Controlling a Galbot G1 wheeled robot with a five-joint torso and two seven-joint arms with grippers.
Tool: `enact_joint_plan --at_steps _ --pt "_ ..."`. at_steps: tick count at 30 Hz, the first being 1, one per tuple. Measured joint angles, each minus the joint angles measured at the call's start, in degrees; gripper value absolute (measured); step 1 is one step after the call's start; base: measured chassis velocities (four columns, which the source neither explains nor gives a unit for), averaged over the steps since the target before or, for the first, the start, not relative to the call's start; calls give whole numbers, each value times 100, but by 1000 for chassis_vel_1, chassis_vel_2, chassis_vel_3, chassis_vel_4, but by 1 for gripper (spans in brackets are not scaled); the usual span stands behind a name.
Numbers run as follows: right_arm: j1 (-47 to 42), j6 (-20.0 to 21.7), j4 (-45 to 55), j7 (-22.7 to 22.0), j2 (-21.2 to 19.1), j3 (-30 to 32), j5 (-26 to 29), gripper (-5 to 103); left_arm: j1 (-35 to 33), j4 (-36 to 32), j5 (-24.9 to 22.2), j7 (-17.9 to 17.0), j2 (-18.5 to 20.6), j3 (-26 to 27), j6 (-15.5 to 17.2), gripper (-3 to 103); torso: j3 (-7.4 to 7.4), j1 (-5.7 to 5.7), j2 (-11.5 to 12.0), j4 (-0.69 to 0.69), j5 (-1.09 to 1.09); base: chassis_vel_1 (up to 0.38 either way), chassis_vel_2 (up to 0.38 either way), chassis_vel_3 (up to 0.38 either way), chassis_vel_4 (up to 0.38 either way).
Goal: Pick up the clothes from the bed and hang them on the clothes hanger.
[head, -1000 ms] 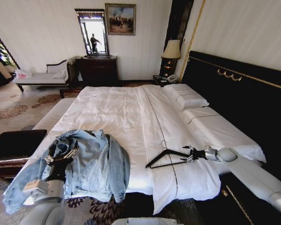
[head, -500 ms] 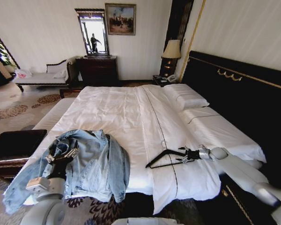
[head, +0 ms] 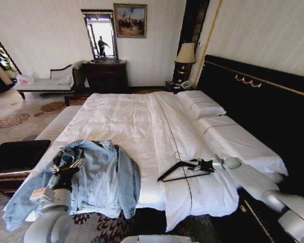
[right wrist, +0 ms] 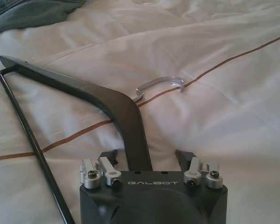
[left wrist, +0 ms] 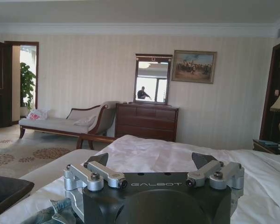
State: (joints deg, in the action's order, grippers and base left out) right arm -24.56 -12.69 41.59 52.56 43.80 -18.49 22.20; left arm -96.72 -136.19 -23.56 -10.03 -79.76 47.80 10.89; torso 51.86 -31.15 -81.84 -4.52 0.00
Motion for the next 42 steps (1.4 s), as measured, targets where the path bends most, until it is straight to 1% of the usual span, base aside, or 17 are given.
enact_joint_plan --at_steps 3,4,5,10,12,17,20,21,24,29,32,34,35,37,38,40,42 --pt "45 0 -21 48 -1 -25 22 59 24 12 -20 -5 31 8 7 100 0 0 0 0 0 0 0 0 0" --pt "53 0 -22 64 -5 -29 24 59 26 13 -22 -5 33 9 8 100 0 0 0 0 0 0 0 0 0" --pt "68 -3 -23 91 -15 -35 25 48 27 14 -29 -6 39 13 9 100 0 0 0 0 0 0 0 0 0" --pt "83 -42 -4 139 -55 -35 25 37 31 16 -32 -8 44 14 10 100 0 0 0 0 0 0 0 0 0" --pt "81 -73 56 148 -98 -23 35 27 33 16 -32 -9 44 11 10 100 0 0 0 0 1 0 0 0 0" --pt "-23 -142 368 91 -266 22 241 23 22 14 -27 -12 41 3 10 100 0 -1 0 -1 1 0 0 0 0" --pt "-322 -158 1215 -263 -549 91 873 23 -6 -2 -12 -13 39 1 10 100 0 0 0 0 1 0 0 0 0" --pt "-322 -158 1215 -263 -549 91 873 23 -6 -2 -12 -13 39 1 10 100 0 0 0 0 1 0 0 0 0" --pt "-757 -109 2391 -754 -847 211 1459 23 -33 -14 17 -16 27 -9 10 100 -1 0 0 0 0 0 0 0 0" --pt "-1213 -41 3579 -1287 -1062 401 1489 23 -86 -18 81 -17 2 -11 7 100 -1 1 0 2 0 0 0 0 0" --pt "-1321 11 3893 -1526 -1122 442 1435 23 -103 -18 100 -20 -13 -10 5 100 -1 1 0 -1 -1 0 0 0 0" --pt "-1390 129 4374 -2163 -1194 404 1449 23 -117 -13 172 -23 -49 -23 -6 100 -1 1 0 0 -1 0 0 0 0" --pt "-1390 129 4374 -2163 -1194 404 1449 23 -117 -13 172 -23 -49 -23 -6 100 -1 1 0 0 -1 0 0 0 0" --pt "-1357 293 4727 -2774 -1257 277 1456 23 -119 -1 221 -26 -71 -39 -13 100 0 1 0 0 0 0 0 0 0" --pt "-1357 293 4727 -2774 -1257 277 1456 23 -119 -1 221 -26 -71 -39 -13 100 0 1 0 0 0 0 0 0 0" --pt "-1194 565 5154 -3584 -1324 5 1487 23 -105 14 234 -28 -77 -41 -16 100 -1 1 0 0 -1 0 0 0 0" --pt "-947 778 5482 -4131 -1355 -376 1670 23 -70 46 235 -32 -72 -36 -21 100 -1 1 0 0 0 0 0 0 0"
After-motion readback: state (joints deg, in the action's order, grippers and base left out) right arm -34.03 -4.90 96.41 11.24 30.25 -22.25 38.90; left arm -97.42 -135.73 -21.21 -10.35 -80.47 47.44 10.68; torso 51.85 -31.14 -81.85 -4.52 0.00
